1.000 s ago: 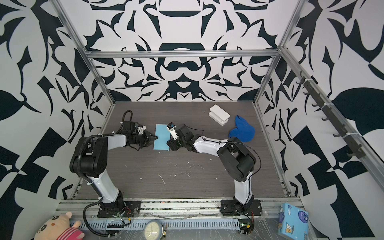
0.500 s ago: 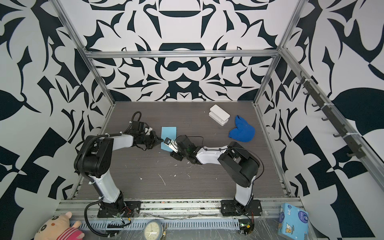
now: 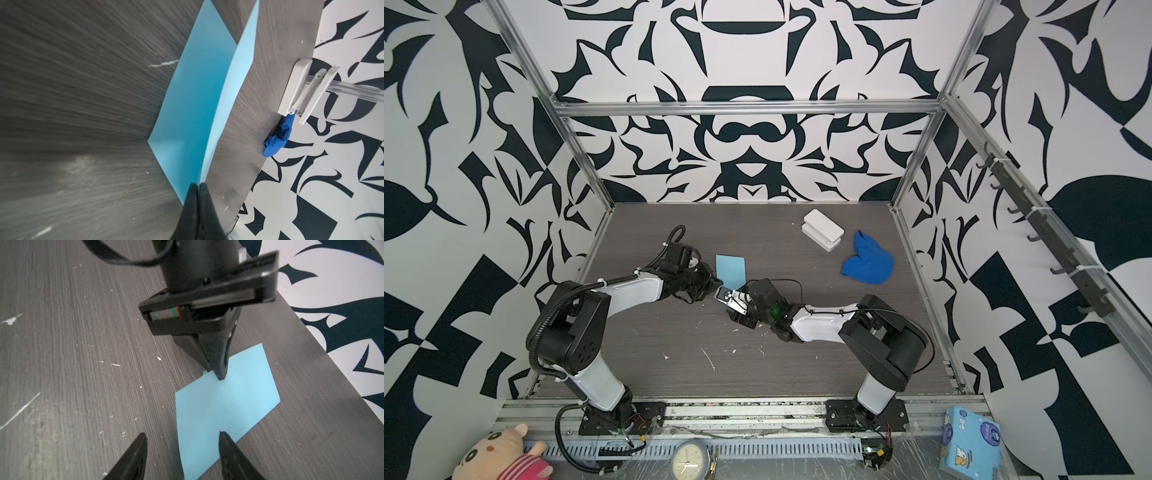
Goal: Fold a paper plane with a square sheet of paper (pick it up from the middle)
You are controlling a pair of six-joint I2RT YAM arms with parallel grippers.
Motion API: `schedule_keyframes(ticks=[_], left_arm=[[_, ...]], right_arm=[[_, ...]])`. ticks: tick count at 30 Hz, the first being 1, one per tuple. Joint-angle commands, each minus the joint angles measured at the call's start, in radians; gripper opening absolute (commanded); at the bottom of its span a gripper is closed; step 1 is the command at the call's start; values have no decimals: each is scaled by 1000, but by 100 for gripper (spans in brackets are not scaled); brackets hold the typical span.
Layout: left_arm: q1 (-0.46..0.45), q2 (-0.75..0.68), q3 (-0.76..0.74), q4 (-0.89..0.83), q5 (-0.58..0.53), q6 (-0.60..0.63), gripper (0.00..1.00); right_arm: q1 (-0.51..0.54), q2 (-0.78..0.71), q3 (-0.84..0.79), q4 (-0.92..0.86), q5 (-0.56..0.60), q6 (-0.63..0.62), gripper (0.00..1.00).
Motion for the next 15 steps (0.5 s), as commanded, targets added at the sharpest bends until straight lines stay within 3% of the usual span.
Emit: schedule_keyframes(ticks=[1,10,15], left_arm=[[-3,3,18,-30,-30,-35,6],[-4,5,22,-44,-30,-37,7],[-4,7,23,-46,-24,-42,8]], right_arm=[[19,43,22,102,28,-23,56],[53,138,37,273,152,-91,37],[55,150,32,327,195,-99,34]])
